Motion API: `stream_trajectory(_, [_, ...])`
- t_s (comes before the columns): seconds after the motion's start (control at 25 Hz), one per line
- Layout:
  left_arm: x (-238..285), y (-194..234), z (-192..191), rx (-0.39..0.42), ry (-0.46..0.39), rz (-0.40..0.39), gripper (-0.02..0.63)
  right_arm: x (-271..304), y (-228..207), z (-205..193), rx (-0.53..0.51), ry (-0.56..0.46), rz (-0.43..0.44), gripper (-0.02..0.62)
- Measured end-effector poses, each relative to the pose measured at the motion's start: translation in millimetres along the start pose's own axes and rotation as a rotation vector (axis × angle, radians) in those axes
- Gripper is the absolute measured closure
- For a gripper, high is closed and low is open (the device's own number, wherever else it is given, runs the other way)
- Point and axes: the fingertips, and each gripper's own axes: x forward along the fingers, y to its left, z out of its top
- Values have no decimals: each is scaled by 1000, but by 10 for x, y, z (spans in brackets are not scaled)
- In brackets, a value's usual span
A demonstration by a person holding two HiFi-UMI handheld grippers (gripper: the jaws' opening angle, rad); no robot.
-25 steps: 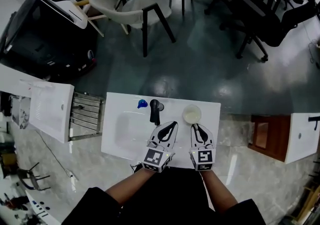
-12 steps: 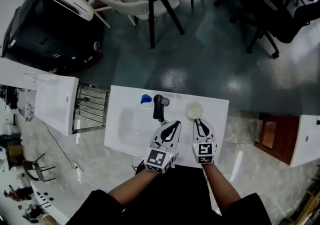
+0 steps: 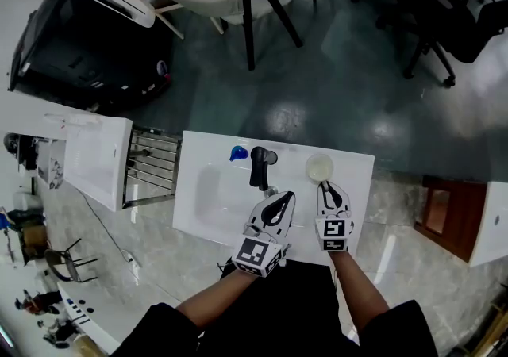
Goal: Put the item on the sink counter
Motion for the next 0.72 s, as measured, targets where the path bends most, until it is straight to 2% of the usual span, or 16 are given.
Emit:
stream_trajectory(0.36, [39,-53,58,-14,-21,-13,594,36,-27,-91,-59,13,3,535])
stream_trajectory(0.72, [-8,6,39,-16,-20,-8,594,60,-25,-140,-51,14,6,535])
